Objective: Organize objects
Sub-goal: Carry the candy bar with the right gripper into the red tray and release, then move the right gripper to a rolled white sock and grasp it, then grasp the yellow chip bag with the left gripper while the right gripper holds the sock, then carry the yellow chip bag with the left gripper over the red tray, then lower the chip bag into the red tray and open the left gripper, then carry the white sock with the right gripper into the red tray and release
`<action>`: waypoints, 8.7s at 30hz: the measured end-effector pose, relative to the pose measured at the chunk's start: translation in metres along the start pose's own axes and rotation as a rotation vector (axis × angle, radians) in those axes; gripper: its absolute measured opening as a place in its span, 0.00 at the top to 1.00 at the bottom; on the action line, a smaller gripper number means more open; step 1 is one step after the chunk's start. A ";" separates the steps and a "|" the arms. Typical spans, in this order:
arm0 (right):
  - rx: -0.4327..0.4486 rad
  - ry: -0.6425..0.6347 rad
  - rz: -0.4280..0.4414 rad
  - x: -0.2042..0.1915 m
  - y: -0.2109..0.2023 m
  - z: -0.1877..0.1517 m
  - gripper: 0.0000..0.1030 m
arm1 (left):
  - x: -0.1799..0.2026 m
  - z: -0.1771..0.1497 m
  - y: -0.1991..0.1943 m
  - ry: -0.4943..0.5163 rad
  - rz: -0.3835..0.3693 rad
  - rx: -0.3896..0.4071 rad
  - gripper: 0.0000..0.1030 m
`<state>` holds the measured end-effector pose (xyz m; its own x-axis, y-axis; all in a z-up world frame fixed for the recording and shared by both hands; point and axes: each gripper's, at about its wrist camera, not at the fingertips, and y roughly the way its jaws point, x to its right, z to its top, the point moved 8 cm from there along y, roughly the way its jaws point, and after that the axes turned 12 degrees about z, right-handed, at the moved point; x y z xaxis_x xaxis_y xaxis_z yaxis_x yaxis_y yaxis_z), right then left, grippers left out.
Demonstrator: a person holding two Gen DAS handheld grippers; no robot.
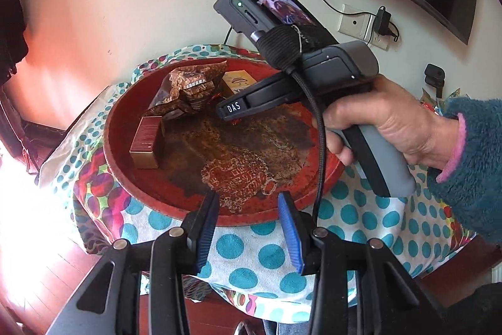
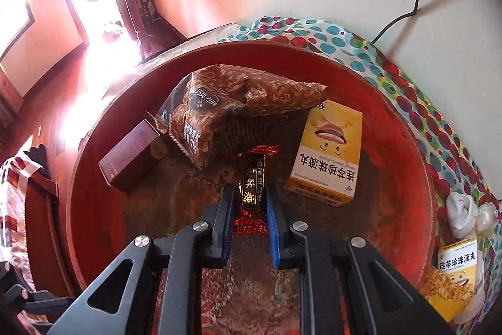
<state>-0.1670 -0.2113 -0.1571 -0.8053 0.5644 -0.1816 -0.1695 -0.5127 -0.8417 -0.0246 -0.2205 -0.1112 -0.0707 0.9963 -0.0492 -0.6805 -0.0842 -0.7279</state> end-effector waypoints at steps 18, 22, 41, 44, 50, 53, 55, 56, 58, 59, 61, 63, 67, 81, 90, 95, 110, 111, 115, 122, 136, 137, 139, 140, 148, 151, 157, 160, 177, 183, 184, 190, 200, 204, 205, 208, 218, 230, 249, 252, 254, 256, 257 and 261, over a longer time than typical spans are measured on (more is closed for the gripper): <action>0.157 0.072 0.007 0.023 -0.092 -0.035 0.56 | 0.004 -0.001 -0.001 -0.025 -0.041 -0.010 0.61; 0.250 0.148 -0.089 0.059 -0.153 -0.067 0.38 | 0.008 -0.003 0.001 -0.016 -0.029 -0.011 0.61; 0.293 0.543 -0.251 0.225 -0.164 -0.173 0.30 | 0.064 -0.012 0.000 0.168 0.000 0.018 0.61; 0.295 0.562 -0.248 0.234 -0.154 -0.171 0.30 | 0.074 -0.013 0.000 0.189 -0.013 0.010 0.61; 0.335 0.613 -0.235 0.249 -0.139 -0.170 0.33 | 0.100 -0.001 0.000 0.218 -0.050 0.011 0.61; 0.356 0.577 -0.214 0.248 -0.138 -0.170 0.61 | 0.117 0.013 0.002 0.224 -0.083 0.017 0.61; 0.358 0.555 -0.232 0.245 -0.141 -0.171 0.67 | 0.128 0.024 0.004 0.223 -0.110 0.022 0.61; 0.351 0.540 -0.253 0.243 -0.143 -0.173 0.67 | 0.134 0.031 0.007 0.220 -0.123 0.021 0.61; 0.347 0.525 -0.274 0.242 -0.150 -0.181 0.68 | 0.144 0.044 0.012 0.210 -0.139 0.008 0.61; 0.350 0.526 -0.276 0.241 -0.154 -0.187 0.69 | 0.149 0.051 0.016 0.200 -0.155 -0.004 0.61; 0.358 0.528 -0.283 0.240 -0.165 -0.200 0.69 | 0.160 0.065 0.023 0.170 -0.200 -0.039 0.61; 0.360 0.517 -0.302 0.239 -0.175 -0.212 0.69 | 0.171 0.081 0.030 0.154 -0.242 -0.070 0.61; 0.371 0.507 -0.323 0.238 -0.188 -0.232 0.69 | 0.189 0.105 0.055 0.183 -0.239 -0.138 0.61; 0.353 0.511 -0.265 0.235 -0.176 -0.239 0.68 | 0.236 0.123 0.121 0.487 -0.105 -0.372 0.61; 0.340 0.511 -0.273 0.236 -0.174 -0.237 0.66 | 0.240 0.104 0.141 0.502 -0.055 -0.416 0.60; 0.334 0.510 -0.276 0.235 -0.173 -0.237 0.64 | 0.240 0.102 0.142 0.449 -0.049 -0.402 0.57; 0.307 0.515 -0.296 0.236 -0.165 -0.236 0.56 | 0.246 0.101 0.116 0.317 -0.035 -0.292 0.73; 0.306 0.516 -0.297 0.236 -0.165 -0.236 0.56 | 0.247 0.102 0.114 0.314 -0.044 -0.290 0.73; 0.301 0.514 -0.303 0.236 -0.165 -0.235 0.56 | 0.246 0.111 0.099 0.285 -0.073 -0.276 0.76; 0.282 0.503 -0.322 0.234 -0.162 -0.234 0.53 | 0.245 0.118 0.079 0.251 -0.092 -0.255 0.86; 0.255 0.497 -0.354 0.232 -0.156 -0.230 0.48 | 0.236 0.138 0.040 0.227 -0.142 -0.184 0.87; 0.255 0.496 -0.356 0.232 -0.156 -0.230 0.48 | 0.234 0.140 0.036 0.215 -0.140 -0.177 0.87; 0.252 0.495 -0.360 0.232 -0.155 -0.229 0.48 | 0.232 0.143 0.031 0.217 -0.147 -0.176 0.87; 0.250 0.493 -0.362 0.231 -0.155 -0.229 0.48 | 0.230 0.145 0.028 0.213 -0.151 -0.171 0.87; 0.249 0.496 -0.363 0.231 -0.154 -0.227 0.47 | 0.201 0.150 0.020 0.177 -0.124 -0.174 0.87; 0.248 0.497 -0.365 0.231 -0.154 -0.227 0.46 | 0.185 0.153 0.018 0.165 -0.104 -0.174 0.87; 0.245 0.500 -0.372 0.231 -0.153 -0.228 0.45 | 0.150 0.162 0.010 0.155 -0.059 -0.160 0.87; 0.245 0.501 -0.373 0.231 -0.152 -0.227 0.45 | 0.133 0.167 0.007 0.156 -0.026 -0.149 0.87; 0.243 0.505 -0.379 0.230 -0.151 -0.225 0.45 | 0.035 0.158 0.032 0.071 0.121 -0.203 0.87; 0.244 0.509 -0.377 0.230 -0.150 -0.225 0.44 | 0.011 0.144 0.049 0.062 0.162 -0.247 0.87; 0.244 0.510 -0.377 0.230 -0.151 -0.226 0.44 | 0.008 0.140 0.051 0.065 0.169 -0.253 0.87; 0.243 0.510 -0.380 0.230 -0.150 -0.225 0.44 | -0.017 0.127 0.066 0.042 0.207 -0.282 0.87; 0.242 0.512 -0.383 0.230 -0.150 -0.227 0.44 | -0.045 0.125 0.085 -0.010 0.247 -0.276 0.87; 0.242 0.513 -0.384 0.230 -0.149 -0.225 0.44 | -0.049 0.128 0.089 -0.015 0.252 -0.263 0.87; 0.241 0.513 -0.385 0.230 -0.150 -0.226 0.44 | -0.051 0.128 0.091 -0.018 0.254 -0.264 0.87; 0.241 0.514 -0.386 0.230 -0.149 -0.225 0.44 | -0.054 0.129 0.096 -0.035 0.251 -0.264 0.87; 0.239 0.518 -0.392 0.230 -0.149 -0.223 0.44 | -0.057 0.135 0.104 -0.029 0.226 -0.254 0.87; 0.238 0.518 -0.394 0.229 -0.148 -0.222 0.43 | -0.051 0.129 0.101 -0.067 0.198 -0.247 0.77; 0.239 0.504 -0.406 0.229 -0.153 -0.223 0.59 | -0.022 0.098 0.073 -0.142 0.065 -0.201 0.65; 0.240 0.505 -0.406 0.228 -0.151 -0.221 0.59 | -0.020 0.091 0.065 -0.167 0.047 -0.195 0.65; 0.244 0.508 -0.404 0.231 -0.154 -0.225 0.59 | -0.019 0.086 0.056 -0.175 0.042 -0.168 0.65; 0.251 0.518 -0.398 0.234 -0.157 -0.227 0.59 | -0.017 0.083 0.047 -0.170 0.053 -0.130 0.65; 0.256 0.525 -0.393 0.234 -0.158 -0.228 0.59 | -0.015 0.081 0.041 -0.169 0.059 -0.108 0.64; 0.270 0.549 -0.396 0.237 -0.162 -0.231 0.58 | -0.008 0.078 0.021 -0.154 0.053 -0.032 0.64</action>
<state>-0.1995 0.1550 -0.1813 -0.2650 0.9477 -0.1781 -0.5804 -0.3043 -0.7553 -0.0955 -0.2318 -0.0727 -0.2189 0.9756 0.0154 -0.6491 -0.1338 -0.7489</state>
